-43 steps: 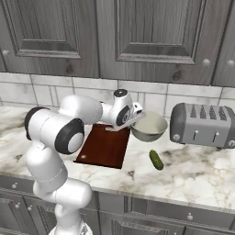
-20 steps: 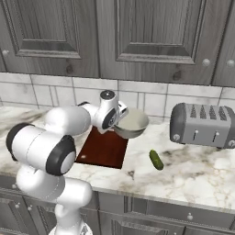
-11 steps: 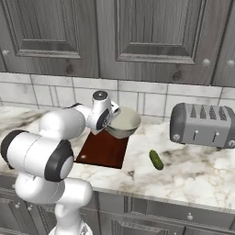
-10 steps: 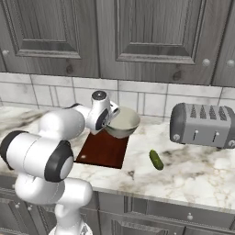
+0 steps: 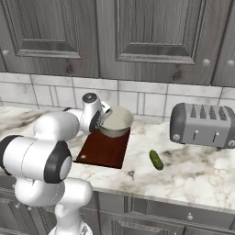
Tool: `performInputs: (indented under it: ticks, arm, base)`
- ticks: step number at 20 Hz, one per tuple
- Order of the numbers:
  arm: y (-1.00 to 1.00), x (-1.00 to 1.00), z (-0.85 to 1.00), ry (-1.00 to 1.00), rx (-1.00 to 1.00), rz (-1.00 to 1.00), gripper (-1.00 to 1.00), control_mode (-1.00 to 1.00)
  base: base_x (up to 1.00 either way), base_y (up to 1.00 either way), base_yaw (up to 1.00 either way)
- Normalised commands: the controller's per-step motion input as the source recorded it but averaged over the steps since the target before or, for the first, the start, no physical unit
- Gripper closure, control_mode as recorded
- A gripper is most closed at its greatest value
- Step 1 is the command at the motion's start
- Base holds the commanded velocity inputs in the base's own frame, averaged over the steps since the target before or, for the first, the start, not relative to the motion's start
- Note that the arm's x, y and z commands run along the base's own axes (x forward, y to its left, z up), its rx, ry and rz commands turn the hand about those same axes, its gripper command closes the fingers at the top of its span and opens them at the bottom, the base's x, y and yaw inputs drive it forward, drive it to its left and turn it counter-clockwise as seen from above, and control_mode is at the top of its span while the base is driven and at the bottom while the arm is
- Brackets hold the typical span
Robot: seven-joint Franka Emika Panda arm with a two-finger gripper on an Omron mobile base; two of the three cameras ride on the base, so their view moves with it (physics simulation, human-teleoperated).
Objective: Place the two vegetables and bowl onto the tray for setting up a vegetable dip station.
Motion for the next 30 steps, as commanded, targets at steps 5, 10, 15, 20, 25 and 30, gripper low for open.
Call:
performInputs:
  ticks: [5, 10, 15, 20, 25, 30]
  arm:
    - [0.24, -0.10, -0.01, 0.00, 0.00, 0.00, 1.00, -1.00]
    - [0.22, -0.04, -0.01, 0.00, 0.00, 0.00, 1.00, -1.00]
    - [0.14, -0.02, -0.08, 0.00, 0.00, 0.00, 1.00, -1.00]
    - [0.13, 0.00, -0.14, 0.00, -0.02, 0.00, 1.00, -1.00]
    - [0.11, 0.00, -0.16, 0.00, -0.02, 0.00, 1.00, -1.00]
    - [0.06, 0.00, -0.12, 0.00, -0.03, 0.00, 1.00, -1.00]
  base:
    - [0.00, 0.00, 0.00]
    - [0.00, 0.00, 0.00]
    - [0.00, 0.00, 0.00]
    - [0.00, 0.00, 0.00]
    - [0.00, 0.00, 0.00]
    - [0.00, 0.00, 0.00]
